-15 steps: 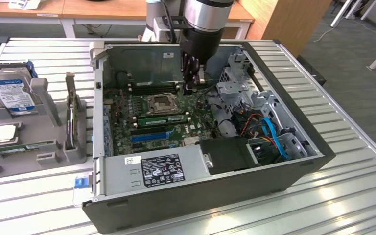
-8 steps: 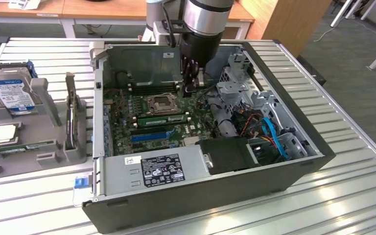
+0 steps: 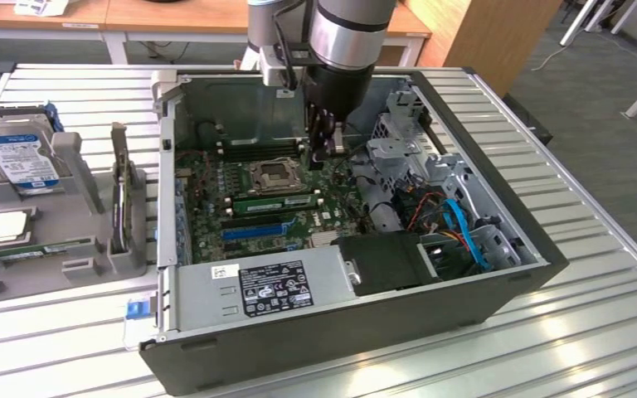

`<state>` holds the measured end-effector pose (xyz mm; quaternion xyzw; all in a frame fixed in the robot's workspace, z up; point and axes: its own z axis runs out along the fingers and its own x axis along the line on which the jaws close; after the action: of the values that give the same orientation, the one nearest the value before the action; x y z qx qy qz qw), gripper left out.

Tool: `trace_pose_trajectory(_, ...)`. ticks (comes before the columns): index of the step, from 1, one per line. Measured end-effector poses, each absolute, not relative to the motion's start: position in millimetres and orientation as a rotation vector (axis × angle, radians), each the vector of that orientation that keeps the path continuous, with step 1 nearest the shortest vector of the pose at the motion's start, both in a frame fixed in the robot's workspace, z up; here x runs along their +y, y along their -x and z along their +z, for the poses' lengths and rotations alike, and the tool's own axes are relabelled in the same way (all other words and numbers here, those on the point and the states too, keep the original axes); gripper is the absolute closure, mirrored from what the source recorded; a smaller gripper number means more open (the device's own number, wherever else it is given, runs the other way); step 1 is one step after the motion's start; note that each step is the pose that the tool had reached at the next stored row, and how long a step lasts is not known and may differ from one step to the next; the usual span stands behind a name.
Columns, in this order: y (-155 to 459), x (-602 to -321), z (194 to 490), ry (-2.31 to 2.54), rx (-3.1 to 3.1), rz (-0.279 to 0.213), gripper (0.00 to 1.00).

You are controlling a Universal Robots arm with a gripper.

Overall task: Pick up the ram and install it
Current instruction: 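Press down the ram until it locks into place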

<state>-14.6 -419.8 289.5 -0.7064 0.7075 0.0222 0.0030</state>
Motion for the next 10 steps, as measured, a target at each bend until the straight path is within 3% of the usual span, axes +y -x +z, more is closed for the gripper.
trace_pose_trajectory(10,14.7,-419.9,275.2,2.215,2.218,0.07,0.9)
